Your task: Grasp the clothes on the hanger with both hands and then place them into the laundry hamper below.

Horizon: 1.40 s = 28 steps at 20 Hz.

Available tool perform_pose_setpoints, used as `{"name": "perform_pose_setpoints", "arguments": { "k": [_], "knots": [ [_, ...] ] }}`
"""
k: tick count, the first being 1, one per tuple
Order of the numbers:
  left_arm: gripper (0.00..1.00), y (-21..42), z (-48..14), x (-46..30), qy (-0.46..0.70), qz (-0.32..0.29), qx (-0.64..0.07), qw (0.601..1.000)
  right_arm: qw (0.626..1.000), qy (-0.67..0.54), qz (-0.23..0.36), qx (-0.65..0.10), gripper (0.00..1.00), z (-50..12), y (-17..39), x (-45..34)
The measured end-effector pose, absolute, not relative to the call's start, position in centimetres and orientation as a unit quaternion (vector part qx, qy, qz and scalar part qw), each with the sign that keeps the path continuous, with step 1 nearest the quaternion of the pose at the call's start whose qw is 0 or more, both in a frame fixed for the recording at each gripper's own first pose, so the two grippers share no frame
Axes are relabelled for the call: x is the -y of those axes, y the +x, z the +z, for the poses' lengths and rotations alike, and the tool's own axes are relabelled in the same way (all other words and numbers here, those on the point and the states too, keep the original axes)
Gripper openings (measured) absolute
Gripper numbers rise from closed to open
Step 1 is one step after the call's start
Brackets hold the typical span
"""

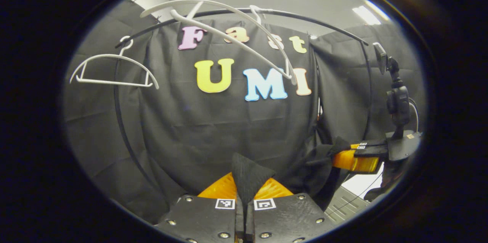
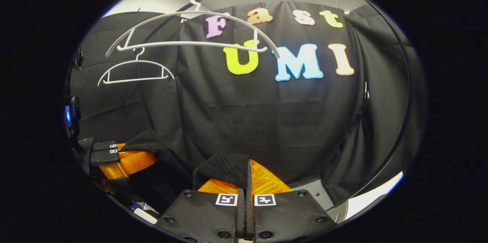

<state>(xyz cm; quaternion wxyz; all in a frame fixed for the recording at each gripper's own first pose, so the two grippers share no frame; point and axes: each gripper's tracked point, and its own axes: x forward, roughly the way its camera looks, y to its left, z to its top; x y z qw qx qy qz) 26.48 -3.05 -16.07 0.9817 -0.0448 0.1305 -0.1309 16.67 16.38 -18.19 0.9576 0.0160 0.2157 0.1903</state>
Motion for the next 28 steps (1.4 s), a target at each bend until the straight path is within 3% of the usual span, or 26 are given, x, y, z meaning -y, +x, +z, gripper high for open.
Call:
{"name": "perform_pose_setpoints", "arguments": {
  "k": [3, 7, 10, 15, 16, 17, 19, 20, 22, 23, 25, 26, 28],
  "knots": [
    [0.04, 24.1, -18.7, 4.4, -0.039, -0.145, -0.152, 0.977, 0.952, 0.016, 0.188, -0.243, 0.00, -21.2, 14.7, -16.5],
    [0.04, 23.3, -23.7, 6.4, -0.035, -0.151, -0.199, 0.968, 0.941, 0.006, 0.184, -0.285, 0.07, -25.5, 12.8, -16.3],
    [0.03, 23.2, -27.5, 6.8, -0.032, -0.141, -0.241, 0.960, 0.932, -0.004, 0.179, -0.316, 0.06, -28.3, 11.7, -15.9],
    [0.06, 23.2, -33.7, 7.5, -0.016, -0.132, -0.310, 0.942, 0.917, -0.029, 0.162, -0.365, 0.12, -32.7, 9.9, -14.0],
    [0.06, 23.5, -34.8, 8.0, -0.019, -0.134, -0.323, 0.937, 0.912, -0.034, 0.158, -0.377, 0.21, -33.6, 9.6, -13.7],
    [0.04, 23.6, -35.5, 8.3, -0.026, -0.138, -0.340, 0.930, 0.908, -0.041, 0.152, -0.389, 0.23, -34.2, 9.0, -13.2],
    [0.10, 24.3, -36.9, 7.8, -0.033, -0.132, -0.373, 0.918, 0.899, -0.053, 0.145, -0.409, 0.38, -35.5, 8.2, -12.4],
    [0.12, 24.7, -37.1, 7.3, -0.036, -0.128, -0.386, 0.913, 0.897, -0.058, 0.143, -0.415, 0.54, -36.0, 7.7, -12.0],
    [0.45, 25.0, -37.8, 6.2, -0.041, -0.114, -0.395, 0.911, 0.892, -0.067, 0.140, -0.424, 0.86, -36.3, 7.0, -11.4],
    [0.62, 25.2, -37.5, 5.8, -0.045, -0.110, -0.392, 0.912, 0.892, -0.062, 0.144, -0.425, 0.93, -36.2, 7.0, -11.5],
    [0.95, 24.8, -37.1, 4.2, -0.034, -0.094, -0.385, 0.917, 0.893, -0.052, 0.145, -0.423, 0.88, -35.7, 6.8, -11.5],
    [0.96, 24.2, -36.7, 3.7, -0.029, -0.091, -0.384, 0.919, 0.895, -0.051, 0.143, -0.420, 0.99, -35.4, 7.0, -11.5],
    [0.96, 23.5, -35.9, 2.9, -0.021, -0.086, -0.373, 0.923, 0.900, -0.051, 0.140, -0.409, 0.98, -34.8, 7.0, -11.4]
  ]
}}
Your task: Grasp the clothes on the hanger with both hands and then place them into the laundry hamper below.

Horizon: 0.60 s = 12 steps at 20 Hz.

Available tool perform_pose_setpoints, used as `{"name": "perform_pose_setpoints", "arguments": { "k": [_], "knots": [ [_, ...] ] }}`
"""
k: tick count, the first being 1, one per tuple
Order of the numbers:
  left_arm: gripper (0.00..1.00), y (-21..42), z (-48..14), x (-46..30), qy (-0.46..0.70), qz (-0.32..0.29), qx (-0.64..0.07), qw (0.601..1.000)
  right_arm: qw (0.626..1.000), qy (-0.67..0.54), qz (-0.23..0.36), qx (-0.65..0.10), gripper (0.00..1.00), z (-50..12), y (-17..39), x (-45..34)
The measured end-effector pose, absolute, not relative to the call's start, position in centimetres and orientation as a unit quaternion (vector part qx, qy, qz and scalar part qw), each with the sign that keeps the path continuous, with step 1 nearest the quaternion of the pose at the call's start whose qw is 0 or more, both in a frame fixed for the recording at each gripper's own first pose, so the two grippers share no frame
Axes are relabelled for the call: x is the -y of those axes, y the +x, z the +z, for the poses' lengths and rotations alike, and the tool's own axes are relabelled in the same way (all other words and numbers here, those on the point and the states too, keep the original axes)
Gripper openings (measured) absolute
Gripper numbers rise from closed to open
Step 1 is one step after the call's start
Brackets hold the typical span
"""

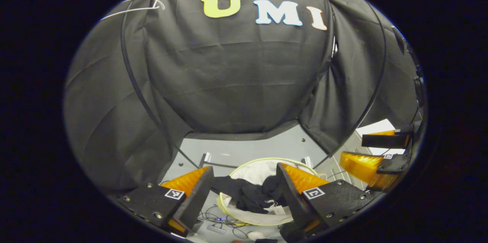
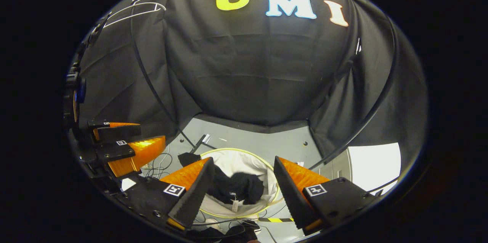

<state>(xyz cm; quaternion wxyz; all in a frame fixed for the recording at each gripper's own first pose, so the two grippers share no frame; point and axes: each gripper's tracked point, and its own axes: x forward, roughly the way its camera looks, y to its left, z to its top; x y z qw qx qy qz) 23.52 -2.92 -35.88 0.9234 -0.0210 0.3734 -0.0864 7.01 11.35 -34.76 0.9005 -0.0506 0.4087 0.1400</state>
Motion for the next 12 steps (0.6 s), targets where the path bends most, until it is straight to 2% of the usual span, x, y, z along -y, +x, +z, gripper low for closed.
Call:
{"name": "perform_pose_setpoints", "arguments": {
  "k": [5, 6, 12],
  "knots": [
    [0.96, 23.0, -30.5, 1.5, -0.010, -0.093, -0.299, 0.950, 0.928, -0.036, 0.128, -0.347, 0.96, -28.1, 7.5, -11.2],
    [0.96, 23.2, -28.8, 1.3, -0.012, -0.096, -0.282, 0.955, 0.935, -0.035, 0.121, -0.332, 0.99, -26.4, 7.7, -10.9],
    [0.95, 24.0, -17.0, 1.0, -0.017, -0.091, -0.195, 0.977, 0.967, -0.023, 0.095, -0.235, 0.96, -16.2, 8.2, -8.6]
  ]
}}
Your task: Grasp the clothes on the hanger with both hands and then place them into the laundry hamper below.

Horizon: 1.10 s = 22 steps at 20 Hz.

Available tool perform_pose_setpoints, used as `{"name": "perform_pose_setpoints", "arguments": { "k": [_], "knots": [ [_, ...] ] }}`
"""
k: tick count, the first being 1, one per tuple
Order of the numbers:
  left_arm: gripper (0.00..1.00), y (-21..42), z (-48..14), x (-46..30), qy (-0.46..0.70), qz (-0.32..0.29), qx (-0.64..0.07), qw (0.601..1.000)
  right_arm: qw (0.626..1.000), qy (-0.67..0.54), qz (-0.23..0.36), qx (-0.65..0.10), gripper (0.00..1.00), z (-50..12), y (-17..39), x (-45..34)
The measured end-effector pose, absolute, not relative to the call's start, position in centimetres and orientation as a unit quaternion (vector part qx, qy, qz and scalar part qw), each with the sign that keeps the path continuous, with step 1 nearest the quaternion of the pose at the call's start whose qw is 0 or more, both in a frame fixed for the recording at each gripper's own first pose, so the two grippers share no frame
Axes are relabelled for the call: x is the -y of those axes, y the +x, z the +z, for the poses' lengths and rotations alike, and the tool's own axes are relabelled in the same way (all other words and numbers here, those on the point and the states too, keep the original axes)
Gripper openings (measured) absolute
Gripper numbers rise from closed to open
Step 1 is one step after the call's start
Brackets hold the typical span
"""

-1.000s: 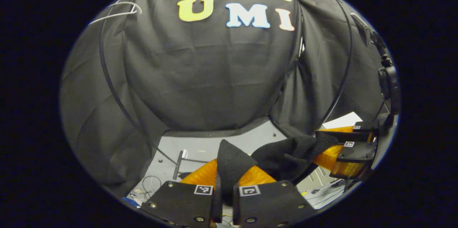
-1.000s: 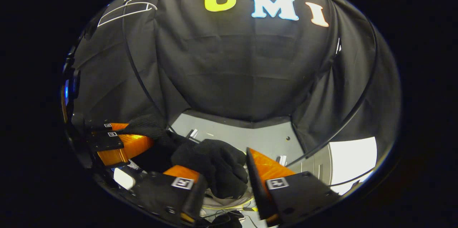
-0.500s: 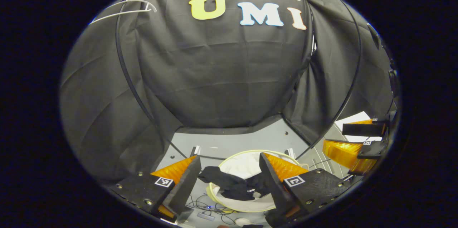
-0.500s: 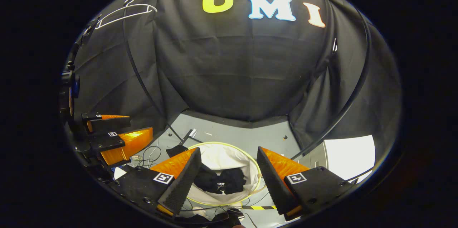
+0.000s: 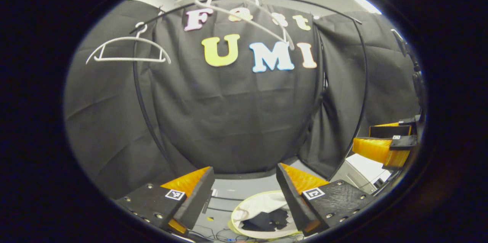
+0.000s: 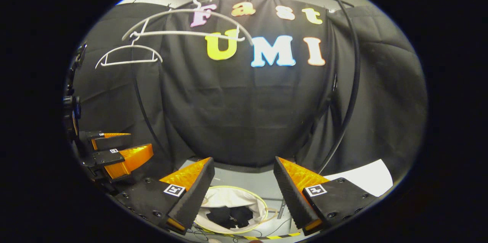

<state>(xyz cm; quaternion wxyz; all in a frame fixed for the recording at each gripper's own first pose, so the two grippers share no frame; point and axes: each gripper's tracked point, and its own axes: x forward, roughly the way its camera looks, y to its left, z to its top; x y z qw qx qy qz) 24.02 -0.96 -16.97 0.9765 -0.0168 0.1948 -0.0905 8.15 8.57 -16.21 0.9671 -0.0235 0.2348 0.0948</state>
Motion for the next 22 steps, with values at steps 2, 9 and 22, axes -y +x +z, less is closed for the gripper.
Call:
{"name": "perform_pose_setpoints", "arguments": {
  "k": [2, 9, 22],
  "knots": [
    [0.95, 23.6, -14.2, 1.2, -0.022, -0.086, -0.176, 0.980, 0.975, -0.027, 0.083, -0.203, 0.96, -12.9, 8.2, -6.9],
    [0.95, 21.4, -4.6, 0.7, -0.063, -0.065, -0.113, 0.990, 0.991, -0.034, 0.060, -0.115, 0.96, -3.3, 6.0, -1.2],
    [0.94, 13.3, 5.8, -1.6, -0.047, -0.012, -0.030, 0.998, 0.998, -0.026, 0.027, -0.042, 0.96, 3.7, 0.1, 4.9]
  ]
}}
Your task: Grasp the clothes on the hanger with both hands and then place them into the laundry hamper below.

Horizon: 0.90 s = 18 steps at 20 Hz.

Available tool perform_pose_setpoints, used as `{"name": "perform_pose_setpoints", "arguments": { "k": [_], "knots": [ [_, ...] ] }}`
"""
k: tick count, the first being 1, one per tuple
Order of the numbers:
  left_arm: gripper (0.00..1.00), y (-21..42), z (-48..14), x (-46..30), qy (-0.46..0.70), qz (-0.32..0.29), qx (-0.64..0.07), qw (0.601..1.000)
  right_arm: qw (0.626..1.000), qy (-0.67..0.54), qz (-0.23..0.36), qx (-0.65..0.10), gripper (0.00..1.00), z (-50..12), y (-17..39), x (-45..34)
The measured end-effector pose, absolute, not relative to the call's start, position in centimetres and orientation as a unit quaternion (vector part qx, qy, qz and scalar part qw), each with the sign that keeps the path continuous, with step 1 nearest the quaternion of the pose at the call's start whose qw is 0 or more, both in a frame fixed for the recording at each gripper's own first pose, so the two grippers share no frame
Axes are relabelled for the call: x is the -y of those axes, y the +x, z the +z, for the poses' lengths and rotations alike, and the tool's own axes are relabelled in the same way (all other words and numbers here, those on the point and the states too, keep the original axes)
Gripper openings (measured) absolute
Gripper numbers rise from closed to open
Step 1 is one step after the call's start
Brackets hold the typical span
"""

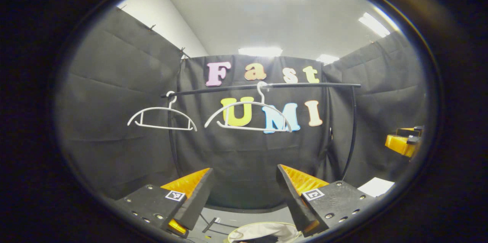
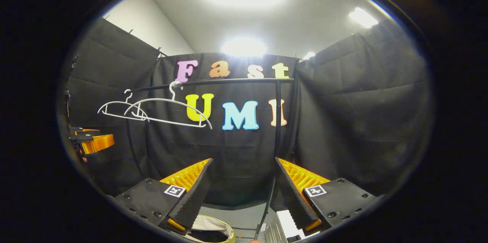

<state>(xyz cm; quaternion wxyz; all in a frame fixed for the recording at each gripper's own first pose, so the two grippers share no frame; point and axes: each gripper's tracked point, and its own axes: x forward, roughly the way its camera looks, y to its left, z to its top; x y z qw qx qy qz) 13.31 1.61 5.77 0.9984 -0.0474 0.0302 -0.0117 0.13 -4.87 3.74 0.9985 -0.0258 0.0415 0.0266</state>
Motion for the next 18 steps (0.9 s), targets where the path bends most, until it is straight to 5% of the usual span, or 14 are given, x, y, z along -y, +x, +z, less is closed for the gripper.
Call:
{"name": "perform_pose_setpoints", "arguments": {
  "k": [18],
  "knots": [
    [0.94, 9.7, 6.6, -2.9, -0.027, 0.012, -0.013, 0.999, 1.000, -0.015, 0.007, -0.011, 0.98, 5.0, -2.2, 4.4]
  ]
}}
